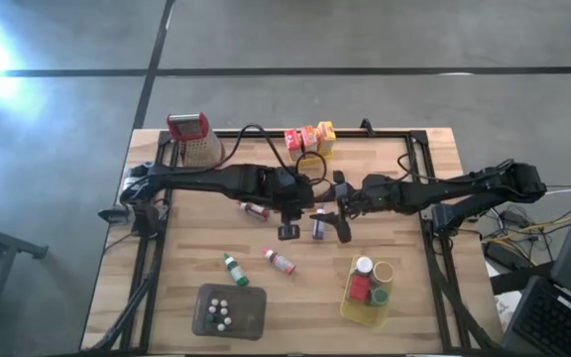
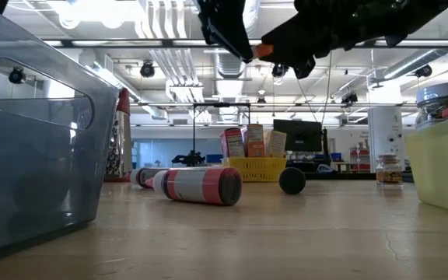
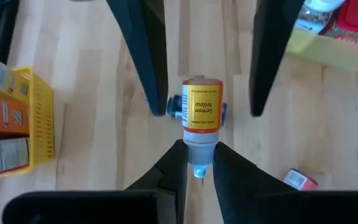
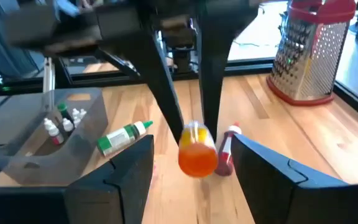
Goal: Pick & Place Kitchen Items
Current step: Put the orange food coloring bottle into the black bin
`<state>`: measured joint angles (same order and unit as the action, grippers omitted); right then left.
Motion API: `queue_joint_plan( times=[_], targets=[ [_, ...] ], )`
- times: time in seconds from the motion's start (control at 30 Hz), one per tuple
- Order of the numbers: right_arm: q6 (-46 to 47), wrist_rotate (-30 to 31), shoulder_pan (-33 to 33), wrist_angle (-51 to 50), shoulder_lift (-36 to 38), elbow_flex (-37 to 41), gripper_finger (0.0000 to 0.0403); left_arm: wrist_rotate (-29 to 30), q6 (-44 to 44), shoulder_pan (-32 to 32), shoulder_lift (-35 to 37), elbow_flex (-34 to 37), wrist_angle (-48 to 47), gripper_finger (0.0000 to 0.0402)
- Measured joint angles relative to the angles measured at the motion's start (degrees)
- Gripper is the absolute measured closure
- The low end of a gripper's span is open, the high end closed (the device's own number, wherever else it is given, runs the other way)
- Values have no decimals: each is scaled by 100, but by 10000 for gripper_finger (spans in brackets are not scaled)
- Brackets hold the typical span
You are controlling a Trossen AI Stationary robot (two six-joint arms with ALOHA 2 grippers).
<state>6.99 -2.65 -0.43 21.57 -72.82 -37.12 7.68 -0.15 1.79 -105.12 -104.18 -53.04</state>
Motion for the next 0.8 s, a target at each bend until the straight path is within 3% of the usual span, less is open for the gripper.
queue_joint_plan(
  times=[0.27,0.8],
  targets=[
    [-114,288,3,-4,0,0,208,177,70,-2,4,-137,5,337],
    [-111,286,5,19,1,-15,236,242,62,-10,15,-111,-10,337]
  ],
)
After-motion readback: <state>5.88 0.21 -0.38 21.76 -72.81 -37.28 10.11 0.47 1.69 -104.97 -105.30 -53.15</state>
